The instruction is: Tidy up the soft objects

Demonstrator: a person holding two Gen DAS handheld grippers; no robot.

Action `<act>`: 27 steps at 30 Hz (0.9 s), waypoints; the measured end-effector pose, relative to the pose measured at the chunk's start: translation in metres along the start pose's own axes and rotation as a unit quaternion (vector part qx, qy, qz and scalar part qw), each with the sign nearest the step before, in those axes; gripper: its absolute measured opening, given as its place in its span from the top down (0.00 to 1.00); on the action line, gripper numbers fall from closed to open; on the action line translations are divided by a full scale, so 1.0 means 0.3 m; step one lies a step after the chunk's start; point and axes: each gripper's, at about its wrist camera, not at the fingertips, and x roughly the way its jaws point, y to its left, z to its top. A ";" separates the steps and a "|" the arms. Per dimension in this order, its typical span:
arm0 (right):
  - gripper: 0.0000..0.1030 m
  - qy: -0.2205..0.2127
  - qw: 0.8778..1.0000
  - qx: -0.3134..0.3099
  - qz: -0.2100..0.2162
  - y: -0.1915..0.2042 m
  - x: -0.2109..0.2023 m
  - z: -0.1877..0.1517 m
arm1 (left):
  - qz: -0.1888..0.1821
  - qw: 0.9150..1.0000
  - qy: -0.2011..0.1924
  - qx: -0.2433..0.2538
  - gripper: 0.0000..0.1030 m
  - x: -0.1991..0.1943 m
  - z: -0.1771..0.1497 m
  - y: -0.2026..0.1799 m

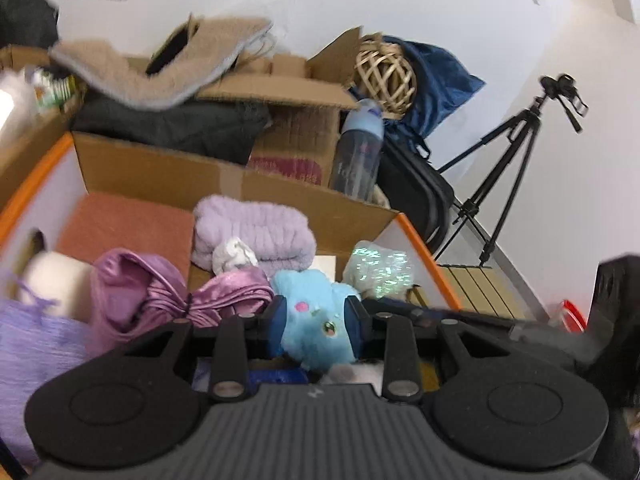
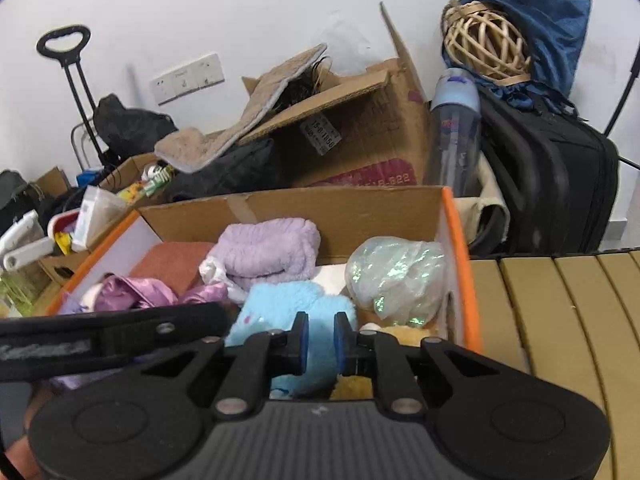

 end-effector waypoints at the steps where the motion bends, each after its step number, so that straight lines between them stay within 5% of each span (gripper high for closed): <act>1: 0.86 -0.009 1.000 0.001 0.002 0.001 -0.034 0.010 | 0.002 1.000 -0.001 0.009 0.68 -0.031 0.008 -0.011; 9: 0.84 -0.042 0.998 -0.040 -0.005 0.070 -0.397 0.045 | 0.066 0.995 -0.029 0.070 0.60 -0.377 0.003 -0.043; 19: 0.54 -0.050 0.998 -0.040 -0.016 0.135 -0.731 -0.053 | 0.158 0.975 -0.081 0.132 0.31 -0.720 -0.113 -0.121; 21: 0.43 -0.075 0.996 -0.043 -0.022 0.162 -0.784 -0.091 | 0.185 0.967 -0.105 0.139 0.15 -0.761 -0.142 -0.141; 23: 0.25 -0.116 0.991 -0.053 -0.031 0.192 -0.832 -0.140 | 0.207 0.957 -0.143 0.142 0.13 -0.800 -0.185 -0.161; 27: 0.18 -0.187 0.978 -0.080 -0.040 0.248 -0.910 -0.254 | 0.208 0.949 -0.200 0.129 0.13 -0.876 -0.264 -0.176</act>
